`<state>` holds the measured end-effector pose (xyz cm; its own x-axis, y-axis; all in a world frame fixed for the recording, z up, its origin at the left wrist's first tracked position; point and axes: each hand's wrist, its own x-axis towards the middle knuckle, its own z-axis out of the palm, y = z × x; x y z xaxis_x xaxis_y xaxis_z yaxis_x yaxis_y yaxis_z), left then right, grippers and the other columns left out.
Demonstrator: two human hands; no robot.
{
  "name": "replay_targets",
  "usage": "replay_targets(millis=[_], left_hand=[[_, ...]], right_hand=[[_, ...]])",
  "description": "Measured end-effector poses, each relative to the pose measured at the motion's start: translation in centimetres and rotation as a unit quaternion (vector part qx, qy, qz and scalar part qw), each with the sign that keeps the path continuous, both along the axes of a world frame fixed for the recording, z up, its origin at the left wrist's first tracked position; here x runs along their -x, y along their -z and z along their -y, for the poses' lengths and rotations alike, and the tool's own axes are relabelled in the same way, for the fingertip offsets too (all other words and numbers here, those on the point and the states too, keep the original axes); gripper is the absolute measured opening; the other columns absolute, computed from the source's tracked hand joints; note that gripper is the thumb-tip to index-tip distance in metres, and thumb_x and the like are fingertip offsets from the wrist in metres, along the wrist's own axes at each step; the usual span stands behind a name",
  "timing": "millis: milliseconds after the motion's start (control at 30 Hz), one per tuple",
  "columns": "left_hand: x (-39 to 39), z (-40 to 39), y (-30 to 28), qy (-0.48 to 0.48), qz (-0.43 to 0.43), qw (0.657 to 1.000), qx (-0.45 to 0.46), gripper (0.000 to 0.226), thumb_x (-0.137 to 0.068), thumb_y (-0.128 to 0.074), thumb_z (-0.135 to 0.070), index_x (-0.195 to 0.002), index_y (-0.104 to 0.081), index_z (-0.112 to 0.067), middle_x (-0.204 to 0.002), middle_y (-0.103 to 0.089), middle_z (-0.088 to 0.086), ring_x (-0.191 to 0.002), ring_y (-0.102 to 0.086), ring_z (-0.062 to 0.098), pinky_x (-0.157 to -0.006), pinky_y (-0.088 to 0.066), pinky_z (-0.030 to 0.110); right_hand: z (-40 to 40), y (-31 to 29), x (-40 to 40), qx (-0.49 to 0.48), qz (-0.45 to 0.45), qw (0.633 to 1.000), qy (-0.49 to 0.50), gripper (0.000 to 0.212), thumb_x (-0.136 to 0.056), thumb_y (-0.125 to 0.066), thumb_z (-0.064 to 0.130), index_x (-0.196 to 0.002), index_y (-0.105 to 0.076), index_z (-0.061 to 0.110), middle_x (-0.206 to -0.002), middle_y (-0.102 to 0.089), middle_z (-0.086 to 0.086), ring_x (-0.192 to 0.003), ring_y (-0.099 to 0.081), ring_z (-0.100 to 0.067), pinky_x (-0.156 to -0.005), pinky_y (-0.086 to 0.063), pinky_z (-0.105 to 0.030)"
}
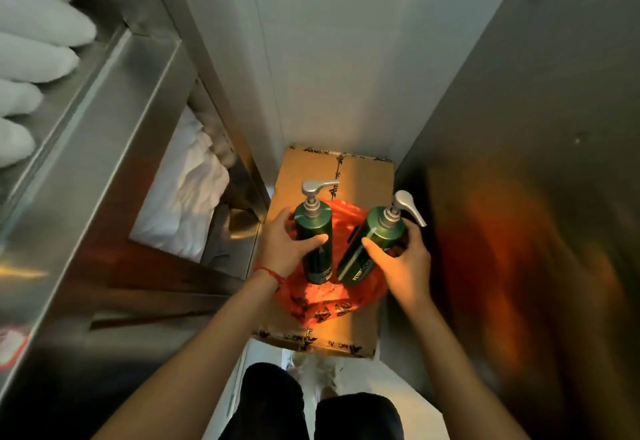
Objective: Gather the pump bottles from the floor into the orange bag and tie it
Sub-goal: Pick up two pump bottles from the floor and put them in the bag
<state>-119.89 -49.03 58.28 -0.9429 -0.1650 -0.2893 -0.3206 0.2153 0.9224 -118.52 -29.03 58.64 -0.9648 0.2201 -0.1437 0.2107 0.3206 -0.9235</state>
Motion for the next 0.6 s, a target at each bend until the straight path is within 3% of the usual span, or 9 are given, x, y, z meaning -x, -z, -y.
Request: replay_targets(millis=[100, 200, 367, 500, 600], left_hand=[[1.3, -0.2, 1.8, 0.019, 0.007, 1.000, 0.016, 0.057, -0.058, -0.083, -0.014, -0.107, -0.054, -0.022, -0.102, -0.060, -0.008, -0.096, -0.056, 0.006, -0.071, -0.044, 0.002], [2.6, -0.4, 3.5, 0.025, -0.005, 1.000, 0.016, 0.059, -0.057, -0.082, -0.005, -0.108, -0.054, -0.015, -0.093, -0.054, -0.020, -0.086, -0.050, -0.007, -0.069, -0.036, -0.005], [4.1, -0.5, 5.4, 0.042, -0.006, 0.999, -0.007, 0.063, -0.059, -0.078, 0.005, -0.115, -0.051, -0.007, -0.093, -0.048, -0.024, -0.082, -0.047, -0.016, -0.068, -0.033, -0.007], [5.0, -0.7, 6.5, 0.063, -0.006, 0.997, -0.035, 0.062, -0.060, -0.076, 0.008, -0.114, -0.050, -0.008, -0.096, -0.051, -0.021, -0.085, -0.051, -0.020, -0.072, -0.036, -0.004], [5.4, -1.0, 7.1, 0.083, -0.015, 0.996, -0.032, 0.063, -0.056, -0.080, 0.000, -0.106, -0.052, -0.027, -0.099, -0.054, -0.021, -0.090, -0.052, -0.017, -0.078, -0.039, 0.001]], right_hand=[[0.7, 1.8, 1.4, -0.011, 0.003, 1.000, -0.009, 0.064, -0.061, -0.082, 0.025, -0.118, -0.054, 0.022, -0.108, -0.062, 0.008, -0.090, -0.055, 0.009, -0.077, -0.037, 0.003], [1.1, 3.7, 2.6, -0.029, -0.006, 0.999, -0.024, 0.065, -0.062, -0.082, 0.024, -0.120, -0.053, 0.025, -0.110, -0.059, 0.011, -0.102, -0.055, 0.000, -0.085, -0.036, -0.004], [1.4, 6.6, 4.0, -0.056, -0.013, 0.997, -0.042, 0.062, -0.064, -0.081, 0.019, -0.120, -0.054, 0.020, -0.111, -0.056, 0.010, -0.106, -0.051, 0.000, -0.085, -0.029, 0.005], [1.4, 8.3, 4.8, -0.062, -0.015, 0.997, -0.047, 0.061, -0.064, -0.081, 0.019, -0.119, -0.055, 0.019, -0.113, -0.056, 0.011, -0.106, -0.048, 0.007, -0.088, -0.030, 0.002], [1.5, 9.2, 5.1, -0.055, -0.007, 0.997, -0.049, 0.063, -0.063, -0.081, 0.018, -0.119, -0.053, 0.020, -0.113, -0.056, 0.010, -0.108, -0.051, 0.001, -0.092, -0.035, -0.006]])
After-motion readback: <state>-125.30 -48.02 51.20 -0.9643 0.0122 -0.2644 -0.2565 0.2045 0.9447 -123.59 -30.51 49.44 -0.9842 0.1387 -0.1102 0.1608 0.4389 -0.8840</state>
